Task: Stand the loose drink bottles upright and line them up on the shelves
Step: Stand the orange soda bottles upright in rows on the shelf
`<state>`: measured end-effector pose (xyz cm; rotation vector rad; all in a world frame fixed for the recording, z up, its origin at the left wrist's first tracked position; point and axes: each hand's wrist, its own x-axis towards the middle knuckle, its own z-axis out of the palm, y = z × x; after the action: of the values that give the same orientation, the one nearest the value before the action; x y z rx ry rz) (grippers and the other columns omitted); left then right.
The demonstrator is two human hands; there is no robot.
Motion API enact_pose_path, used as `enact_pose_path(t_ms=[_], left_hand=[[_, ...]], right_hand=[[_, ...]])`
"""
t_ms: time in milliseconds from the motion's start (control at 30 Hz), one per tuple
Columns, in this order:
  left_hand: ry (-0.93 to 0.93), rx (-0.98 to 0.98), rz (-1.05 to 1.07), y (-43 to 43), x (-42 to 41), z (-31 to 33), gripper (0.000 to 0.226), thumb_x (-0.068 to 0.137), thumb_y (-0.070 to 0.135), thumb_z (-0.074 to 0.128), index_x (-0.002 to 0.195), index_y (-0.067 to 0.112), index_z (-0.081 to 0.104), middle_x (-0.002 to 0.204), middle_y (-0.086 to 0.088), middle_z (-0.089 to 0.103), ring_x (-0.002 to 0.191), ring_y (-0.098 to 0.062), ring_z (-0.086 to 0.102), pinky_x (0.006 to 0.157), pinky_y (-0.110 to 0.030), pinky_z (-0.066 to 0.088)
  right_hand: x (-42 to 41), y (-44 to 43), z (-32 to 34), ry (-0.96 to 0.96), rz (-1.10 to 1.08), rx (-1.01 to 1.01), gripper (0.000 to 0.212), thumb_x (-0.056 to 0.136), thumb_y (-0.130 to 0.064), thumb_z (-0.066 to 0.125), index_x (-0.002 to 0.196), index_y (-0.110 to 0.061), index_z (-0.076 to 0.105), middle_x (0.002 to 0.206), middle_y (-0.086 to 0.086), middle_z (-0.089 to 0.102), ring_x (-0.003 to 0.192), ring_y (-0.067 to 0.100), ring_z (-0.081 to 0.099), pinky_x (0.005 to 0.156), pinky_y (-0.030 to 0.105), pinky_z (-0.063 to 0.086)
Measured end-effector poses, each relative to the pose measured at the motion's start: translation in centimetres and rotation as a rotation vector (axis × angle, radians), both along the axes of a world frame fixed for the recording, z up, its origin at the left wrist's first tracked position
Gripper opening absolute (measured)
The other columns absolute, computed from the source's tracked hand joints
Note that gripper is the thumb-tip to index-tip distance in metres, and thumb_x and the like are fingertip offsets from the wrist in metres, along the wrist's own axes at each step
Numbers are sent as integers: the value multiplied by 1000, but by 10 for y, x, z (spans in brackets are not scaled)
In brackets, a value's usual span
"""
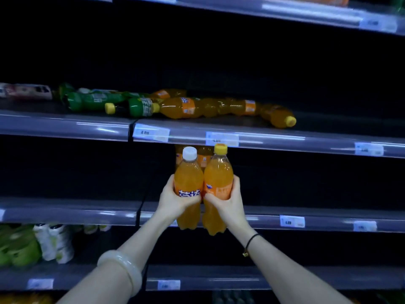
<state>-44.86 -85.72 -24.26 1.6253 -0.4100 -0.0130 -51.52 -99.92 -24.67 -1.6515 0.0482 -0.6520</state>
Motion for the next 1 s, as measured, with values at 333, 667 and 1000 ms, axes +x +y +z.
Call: enact_pose_path(t_ms=[333, 667, 1000], left_hand=[[-30, -8, 5, -16, 81, -23, 70, 58, 14, 89, 112, 31, 47, 103, 5, 62, 93, -10, 61, 80, -29, 49], [70, 48, 6, -27, 122, -28, 81, 60, 13, 88, 129, 13, 46, 110, -8, 64, 100, -24, 64, 88, -40, 54], [127, 116, -44, -30, 143, -38, 83, 65, 8, 83, 133, 20, 37, 110, -5, 59, 100, -21, 60, 80, -34, 51]], right_hand=[[87, -22, -31, 19, -67, -34, 80, 68, -25, 85, 132, -28, 37, 119, -13, 55, 107, 4, 58, 83, 19, 49], [122, -36, -32, 106, -67, -41, 71, 70, -18, 83, 124, -26, 37, 112, -6, 56, 104, 13, 59, 89, 31, 52], [155, -49, -47, 316, 80, 183, 70, 78, -20, 74, 134, -34, 34, 119, 1, 57, 114, 24, 55, 103, 51, 44]])
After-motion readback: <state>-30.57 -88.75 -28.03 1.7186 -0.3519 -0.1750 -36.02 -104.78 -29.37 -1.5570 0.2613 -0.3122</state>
